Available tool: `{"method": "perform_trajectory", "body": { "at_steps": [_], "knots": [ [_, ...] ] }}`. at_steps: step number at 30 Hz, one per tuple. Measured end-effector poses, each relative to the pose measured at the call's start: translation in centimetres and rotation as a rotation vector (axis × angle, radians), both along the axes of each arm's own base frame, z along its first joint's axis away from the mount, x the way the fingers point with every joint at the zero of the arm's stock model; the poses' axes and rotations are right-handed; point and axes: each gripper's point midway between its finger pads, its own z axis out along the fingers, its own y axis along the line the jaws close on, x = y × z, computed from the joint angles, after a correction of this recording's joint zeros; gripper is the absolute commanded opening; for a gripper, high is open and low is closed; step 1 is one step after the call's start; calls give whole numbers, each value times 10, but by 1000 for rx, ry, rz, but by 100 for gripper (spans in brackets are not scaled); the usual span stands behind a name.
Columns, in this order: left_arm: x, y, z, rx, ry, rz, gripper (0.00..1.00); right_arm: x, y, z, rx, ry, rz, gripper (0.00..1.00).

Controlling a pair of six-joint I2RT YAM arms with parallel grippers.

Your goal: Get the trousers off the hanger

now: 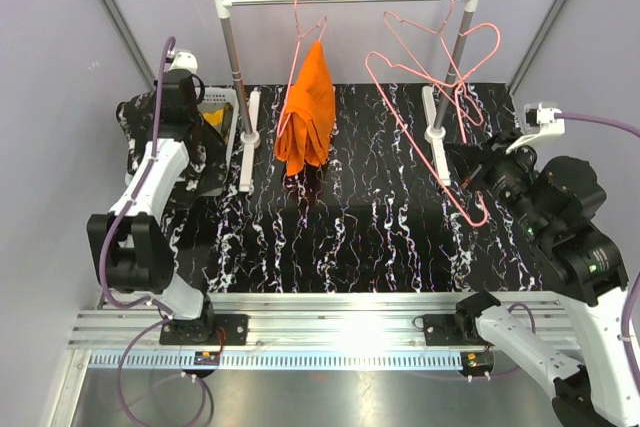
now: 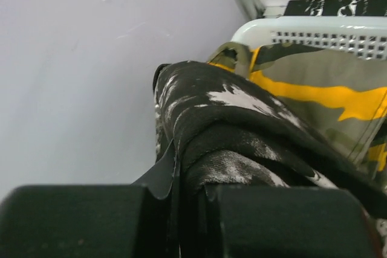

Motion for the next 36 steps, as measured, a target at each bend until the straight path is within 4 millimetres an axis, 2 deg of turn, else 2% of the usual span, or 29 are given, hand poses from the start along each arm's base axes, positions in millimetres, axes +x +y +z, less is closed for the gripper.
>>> {"method": "perform_trajectory", "body": {
  "at_steps": [3,8,9,10,12,14,15,16,17,18,22,24,27,29,30,32,34,36],
  "knots": [
    [17,-7,-10,-29,26,-10,0,-3,-1,3,4,-11,2,0],
    [42,-22,-40,-86,106,-23,0,-5,-1,4,6,-15,8,0],
    [47,-25,-47,-95,125,-22,6,-5,-1,4,5,-16,8,0],
    [52,-27,-55,-103,143,-23,18,-5,-1,4,4,-16,9,0],
    [59,-34,-70,-120,185,-31,53,-5,-1,3,-1,-17,7,0],
    [60,-40,-82,-149,231,-38,64,-3,-2,2,-13,-16,-1,0],
    [59,-42,-84,-165,245,-42,74,0,-3,1,-21,-14,-10,0],
    [58,-43,-83,-176,254,-45,80,2,-4,-1,-29,-11,-19,0],
    [57,-46,-81,-193,259,-52,87,5,-5,-3,-38,-6,-30,0],
    [57,-49,-74,-211,248,-63,99,9,-6,-5,-48,1,-42,0],
    [46,-60,-34,-290,167,-121,99,26,-7,-13,-95,13,-71,0],
    [35,-61,3,-337,72,-141,99,33,-7,-17,-112,8,-85,0],
    [22,-43,46,-425,-59,-108,99,46,-4,-21,-148,-6,-88,0],
    [23,-21,56,-480,-103,-58,99,56,0,-20,-175,-25,-81,0],
    [25,-9,52,-512,-106,-29,99,61,2,-19,-190,-39,-77,0],
    [34,12,23,-578,-56,44,99,73,6,-19,-226,-58,-73,0],
    [44,20,-30,-649,45,99,99,88,10,-25,-264,-54,-73,0],
    [43,18,-90,-707,177,143,99,102,14,-31,-293,-42,-78,0]
  ]
}}
